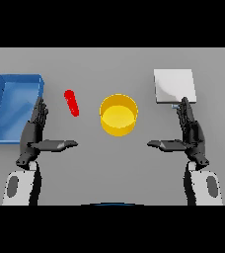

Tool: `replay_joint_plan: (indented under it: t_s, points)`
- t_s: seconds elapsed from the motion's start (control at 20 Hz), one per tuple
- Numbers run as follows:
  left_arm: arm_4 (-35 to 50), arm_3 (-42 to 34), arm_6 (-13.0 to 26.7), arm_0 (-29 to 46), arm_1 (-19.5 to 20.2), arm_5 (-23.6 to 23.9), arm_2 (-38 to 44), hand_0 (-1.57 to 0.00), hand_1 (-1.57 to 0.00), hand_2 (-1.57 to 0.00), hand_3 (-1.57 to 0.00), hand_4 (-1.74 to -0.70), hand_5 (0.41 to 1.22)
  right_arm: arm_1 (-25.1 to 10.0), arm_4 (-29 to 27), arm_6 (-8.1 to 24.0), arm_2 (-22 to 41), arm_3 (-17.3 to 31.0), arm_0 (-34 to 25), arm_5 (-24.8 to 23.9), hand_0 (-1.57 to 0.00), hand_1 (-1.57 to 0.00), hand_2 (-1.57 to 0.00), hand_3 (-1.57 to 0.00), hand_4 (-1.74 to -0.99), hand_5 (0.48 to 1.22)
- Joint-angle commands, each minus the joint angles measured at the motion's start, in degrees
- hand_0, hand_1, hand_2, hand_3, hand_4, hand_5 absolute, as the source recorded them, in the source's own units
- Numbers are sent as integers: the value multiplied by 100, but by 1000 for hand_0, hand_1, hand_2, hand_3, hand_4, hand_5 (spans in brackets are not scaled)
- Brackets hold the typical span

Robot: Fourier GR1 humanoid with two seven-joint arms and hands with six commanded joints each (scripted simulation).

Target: Pick up the red beaker and tilt it to pour out 1 green nut into yellow bowl. Pick up the yellow bowl and place it on the metallic measuring scale.

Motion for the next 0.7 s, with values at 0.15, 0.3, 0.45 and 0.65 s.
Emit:
replay_joint_plan:
  t_s: [0.15,0.3,0.45,0.65]
  points:
    - [15,82,41,-105,20,12,39,1,1,1,1,-1093,623,63,51,-7,66,-35,36,-34,1,1,1,1,-1128,660]
    - [-306,-82,-167,79,127,49,-143,1,1,1,1,-1093,623,-94,686,-512,387,-308,278,-171,1,1,1,1,-1128,660]
    - [-755,-462,-139,401,193,135,-450,1,1,1,1,-1093,615,-138,1560,-782,850,-560,586,-415,1,1,1,1,-1126,666]
    - [-869,-522,159,364,249,147,-506,1,1,1,1,-1094,613,-142,1682,-684,945,-690,710,-409,1,1,1,1,-1120,660]
